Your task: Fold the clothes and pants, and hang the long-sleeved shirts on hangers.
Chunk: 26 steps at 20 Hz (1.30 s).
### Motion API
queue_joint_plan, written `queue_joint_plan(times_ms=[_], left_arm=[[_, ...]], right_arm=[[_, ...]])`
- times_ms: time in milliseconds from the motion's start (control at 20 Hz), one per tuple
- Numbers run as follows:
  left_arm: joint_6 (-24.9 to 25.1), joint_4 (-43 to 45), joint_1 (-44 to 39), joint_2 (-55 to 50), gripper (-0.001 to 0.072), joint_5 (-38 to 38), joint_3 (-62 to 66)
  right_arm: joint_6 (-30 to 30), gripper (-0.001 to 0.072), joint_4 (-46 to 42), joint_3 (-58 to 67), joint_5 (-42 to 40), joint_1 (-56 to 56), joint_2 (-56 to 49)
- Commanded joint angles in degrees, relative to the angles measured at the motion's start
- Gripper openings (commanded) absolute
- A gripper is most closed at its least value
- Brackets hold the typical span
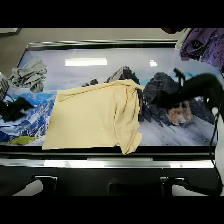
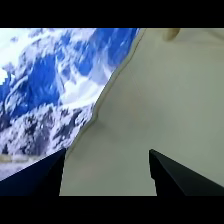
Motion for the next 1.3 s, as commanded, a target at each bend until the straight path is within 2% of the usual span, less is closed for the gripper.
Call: queue_joint_plan(times_ms=[0, 200, 450, 500, 550, 750, 800, 950, 1000, 1100, 1250], left_arm=[[-0.02, 0.09, 2.97, 13.03, 0.0596, -0.98, -18.34], [0.20, 0.68, 2.82, 17.55, 0.0596, -2.23, -25.49], [-0.02, 1.97, 2.82, 17.51, 0.0601, -5.07, -25.53], [-1.29, 3.08, 2.84, 17.49, 0.0634, -4.85, -25.53], [-2.29, 4.17, 2.91, 17.49, 0.0709, -4.55, -25.53], [-0.15, 4.94, 5.44, 17.14, 0.0720, -2.91, -25.55], [0.39, 4.90, 6.75, 16.76, 0.0720, -2.43, -25.55], [1.38, 4.72, 9.90, 15.10, 0.0720, -0.46, -25.79], [2.43, 4.72, 10.38, 14.32, 0.0720, -0.13, -25.88], [4.15, 4.24, 10.56, 12.33, 0.0720, 0.57, -26.18], [7.85, 0.70, 10.69, 9.31, 0.0720, 1.66, -27.10]], right_arm=[[-3.52, 0.0382, 7.32, -23.15, 4.72, 3.89, 10.36], [-1.55, 0.0420, 9.46, -35.06, 13.16, 14.64, 13.31], [3.19, 0.0419, 9.51, -37.05, 22.84, 23.61, 13.31], [4.02, 0.0419, 9.51, -37.05, 24.59, 24.33, 13.31], [4.68, 0.0418, 9.60, -37.05, 26.25, 24.63, 13.14], [4.63, 0.0376, 10.01, -37.05, 27.61, 24.61, 9.64], [4.61, 0.0339, 10.03, -37.05, 27.28, 24.61, 8.39], [2.49, 0.0061, 10.01, -36.87, 27.96, 24.59, 7.48], [2.49, 0.0026, 9.70, -36.44, 27.87, 24.44, 7.63], [2.97, 0.0025, 7.56, -34.93, 27.93, 24.44, 9.14], [8.61, 0.0025, 1.20, -31.91, 27.87, 24.44, 12.39]])
